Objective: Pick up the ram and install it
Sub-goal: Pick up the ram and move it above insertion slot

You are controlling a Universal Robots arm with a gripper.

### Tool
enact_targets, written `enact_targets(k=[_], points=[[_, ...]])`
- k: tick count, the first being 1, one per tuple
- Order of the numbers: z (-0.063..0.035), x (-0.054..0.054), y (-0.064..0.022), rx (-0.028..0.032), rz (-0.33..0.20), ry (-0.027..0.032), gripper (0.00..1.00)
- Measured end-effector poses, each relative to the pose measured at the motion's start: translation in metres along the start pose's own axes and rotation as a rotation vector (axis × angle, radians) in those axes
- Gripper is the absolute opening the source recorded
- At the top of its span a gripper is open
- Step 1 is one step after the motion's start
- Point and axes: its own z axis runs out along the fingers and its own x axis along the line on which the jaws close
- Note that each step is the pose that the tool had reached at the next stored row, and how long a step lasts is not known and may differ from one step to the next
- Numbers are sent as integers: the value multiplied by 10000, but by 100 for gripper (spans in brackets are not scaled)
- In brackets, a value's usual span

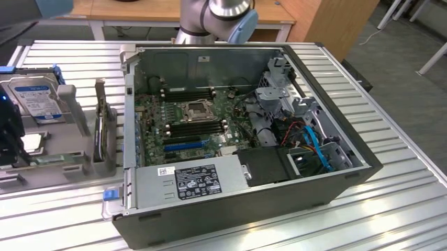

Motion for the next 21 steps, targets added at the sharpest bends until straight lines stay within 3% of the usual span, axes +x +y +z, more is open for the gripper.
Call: enact_targets(k=[21], points=[[-953,17,26,0,0,0,13]])
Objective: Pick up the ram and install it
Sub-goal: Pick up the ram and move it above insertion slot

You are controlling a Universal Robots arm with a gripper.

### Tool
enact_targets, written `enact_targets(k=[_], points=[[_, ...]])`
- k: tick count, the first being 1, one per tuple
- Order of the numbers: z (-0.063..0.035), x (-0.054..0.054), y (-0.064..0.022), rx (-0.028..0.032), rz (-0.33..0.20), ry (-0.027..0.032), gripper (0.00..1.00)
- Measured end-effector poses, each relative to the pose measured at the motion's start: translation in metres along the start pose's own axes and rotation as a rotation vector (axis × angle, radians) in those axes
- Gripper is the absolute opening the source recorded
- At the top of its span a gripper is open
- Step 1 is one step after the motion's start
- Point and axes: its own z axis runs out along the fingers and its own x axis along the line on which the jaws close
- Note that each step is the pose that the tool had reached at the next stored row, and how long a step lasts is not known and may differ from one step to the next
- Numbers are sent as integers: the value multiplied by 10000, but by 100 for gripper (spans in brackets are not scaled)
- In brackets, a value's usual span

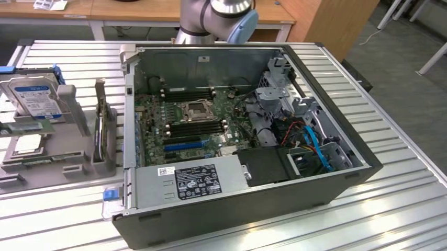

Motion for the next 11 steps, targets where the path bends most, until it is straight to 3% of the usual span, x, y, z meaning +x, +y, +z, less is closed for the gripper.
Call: enact_targets(k=[11], points=[[-499,9,13,-1,0,1,13]])
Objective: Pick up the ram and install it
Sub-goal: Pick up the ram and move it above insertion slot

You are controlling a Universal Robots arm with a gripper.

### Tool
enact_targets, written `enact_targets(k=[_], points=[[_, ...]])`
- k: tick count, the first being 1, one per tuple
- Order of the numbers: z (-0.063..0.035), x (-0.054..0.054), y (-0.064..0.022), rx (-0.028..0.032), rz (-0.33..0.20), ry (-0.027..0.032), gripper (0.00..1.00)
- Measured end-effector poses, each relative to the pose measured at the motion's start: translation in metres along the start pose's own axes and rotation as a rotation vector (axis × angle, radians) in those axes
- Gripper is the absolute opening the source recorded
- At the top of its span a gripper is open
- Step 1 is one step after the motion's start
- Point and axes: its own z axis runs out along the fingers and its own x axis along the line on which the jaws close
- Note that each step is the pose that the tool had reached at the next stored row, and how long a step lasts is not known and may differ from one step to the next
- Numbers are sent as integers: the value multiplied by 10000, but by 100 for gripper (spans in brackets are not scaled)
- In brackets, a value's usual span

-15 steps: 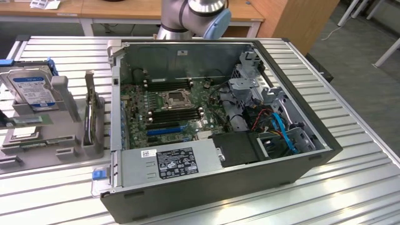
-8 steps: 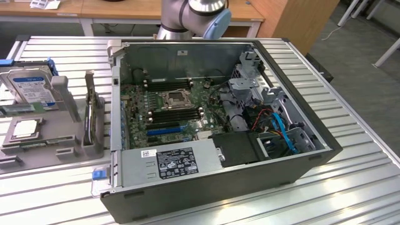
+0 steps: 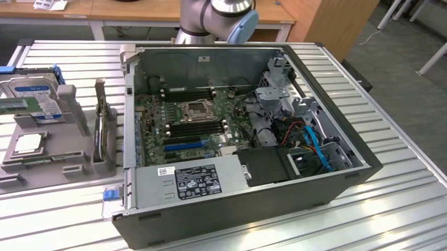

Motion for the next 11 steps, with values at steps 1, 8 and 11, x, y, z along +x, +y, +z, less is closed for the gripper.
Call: enact_targets(k=[1,8,11], points=[[-30,0,0,1,-1,-1,13],[-35,6,-128,-1,1,1,13],[-37,9,-264,0,-1,0,13]])
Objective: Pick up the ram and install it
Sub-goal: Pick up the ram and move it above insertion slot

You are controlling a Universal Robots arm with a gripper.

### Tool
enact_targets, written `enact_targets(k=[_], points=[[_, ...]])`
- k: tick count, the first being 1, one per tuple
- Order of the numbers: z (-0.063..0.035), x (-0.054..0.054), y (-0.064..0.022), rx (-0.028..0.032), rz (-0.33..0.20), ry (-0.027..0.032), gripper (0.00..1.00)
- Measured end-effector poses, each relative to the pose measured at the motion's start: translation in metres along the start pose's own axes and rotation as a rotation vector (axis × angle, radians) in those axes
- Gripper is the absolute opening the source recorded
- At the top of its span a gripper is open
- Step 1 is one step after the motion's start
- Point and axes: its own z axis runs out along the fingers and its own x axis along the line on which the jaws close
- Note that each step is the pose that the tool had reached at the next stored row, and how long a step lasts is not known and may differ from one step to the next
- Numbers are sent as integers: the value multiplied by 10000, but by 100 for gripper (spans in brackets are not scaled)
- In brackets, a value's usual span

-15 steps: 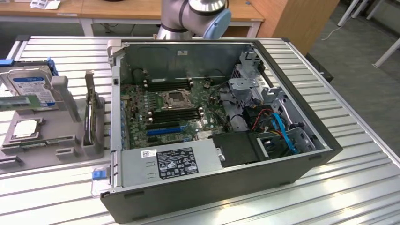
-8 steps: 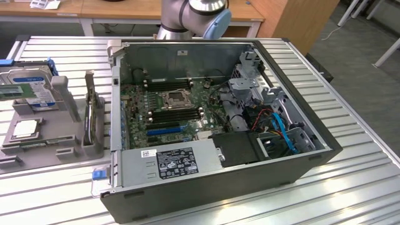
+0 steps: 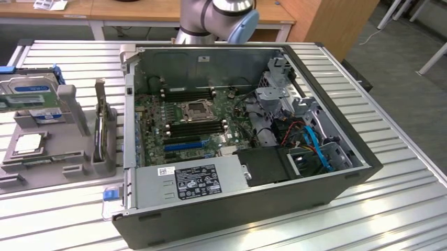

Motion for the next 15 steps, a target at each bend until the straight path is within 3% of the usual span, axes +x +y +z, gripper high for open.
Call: enact_targets(k=[4,11,15], points=[[-3,-25,-163,0,-1,0,13],[-3,-270,-262,1,0,0,13],[-7,-285,-430,1,-1,-1,13]])
